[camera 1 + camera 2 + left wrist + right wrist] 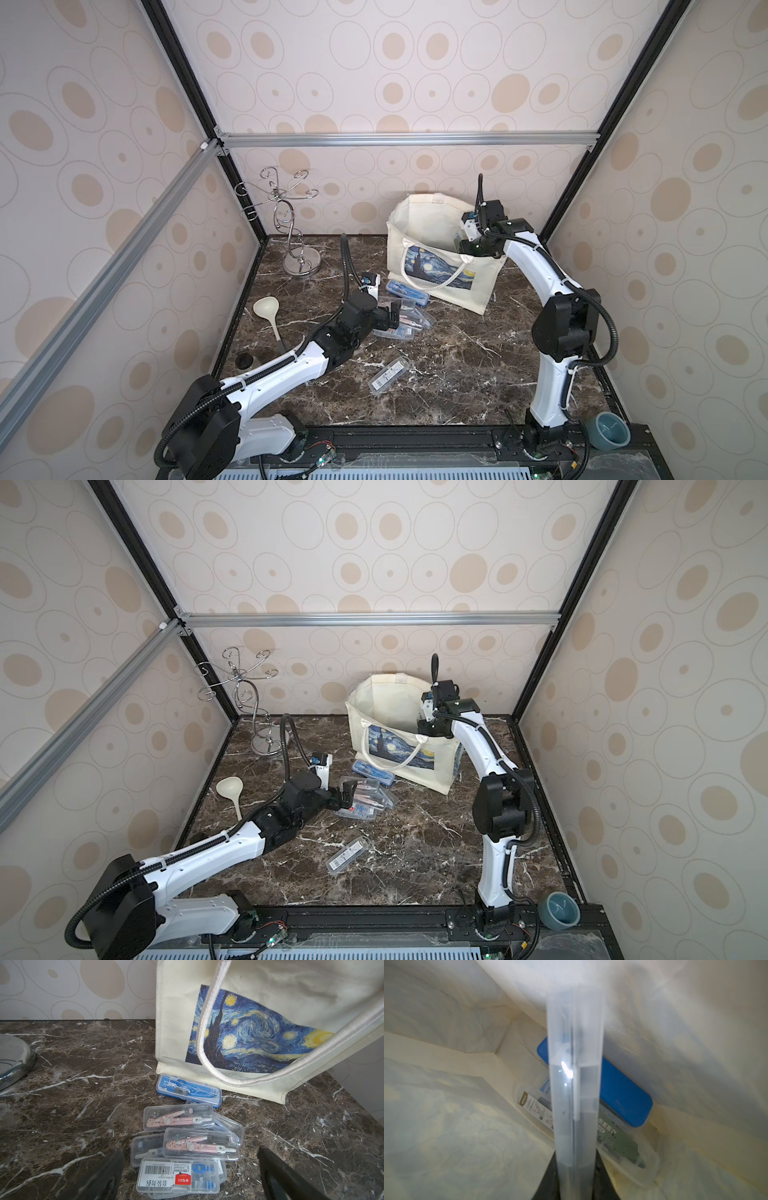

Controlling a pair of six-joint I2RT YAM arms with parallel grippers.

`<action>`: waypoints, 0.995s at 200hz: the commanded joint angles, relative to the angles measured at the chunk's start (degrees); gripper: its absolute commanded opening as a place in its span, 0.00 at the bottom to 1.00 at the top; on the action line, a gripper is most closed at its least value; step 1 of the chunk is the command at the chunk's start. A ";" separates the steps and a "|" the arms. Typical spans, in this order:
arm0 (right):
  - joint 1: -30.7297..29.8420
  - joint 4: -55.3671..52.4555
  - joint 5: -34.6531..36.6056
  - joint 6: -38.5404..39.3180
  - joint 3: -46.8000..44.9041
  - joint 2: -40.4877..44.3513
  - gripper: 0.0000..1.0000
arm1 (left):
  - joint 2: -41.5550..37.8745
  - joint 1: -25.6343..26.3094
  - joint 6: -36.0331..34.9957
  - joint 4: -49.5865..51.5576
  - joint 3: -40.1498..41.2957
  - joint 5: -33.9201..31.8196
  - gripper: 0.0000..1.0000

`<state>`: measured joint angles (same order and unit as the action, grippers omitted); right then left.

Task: Put the compass set into the canvas bag
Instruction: Place the compass set in the canvas bag.

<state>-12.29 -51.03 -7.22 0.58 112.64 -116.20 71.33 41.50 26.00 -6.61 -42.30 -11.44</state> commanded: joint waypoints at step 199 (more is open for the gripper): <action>-0.10 5.60 -10.26 -4.79 -3.27 12.91 0.56 | 13.60 -0.95 1.29 8.95 -5.09 -2.31 1.00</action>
<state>-12.29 -48.80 -12.25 -2.13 112.09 -107.98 85.08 41.12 27.20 0.62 -46.09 -12.97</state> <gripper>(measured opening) 0.552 0.998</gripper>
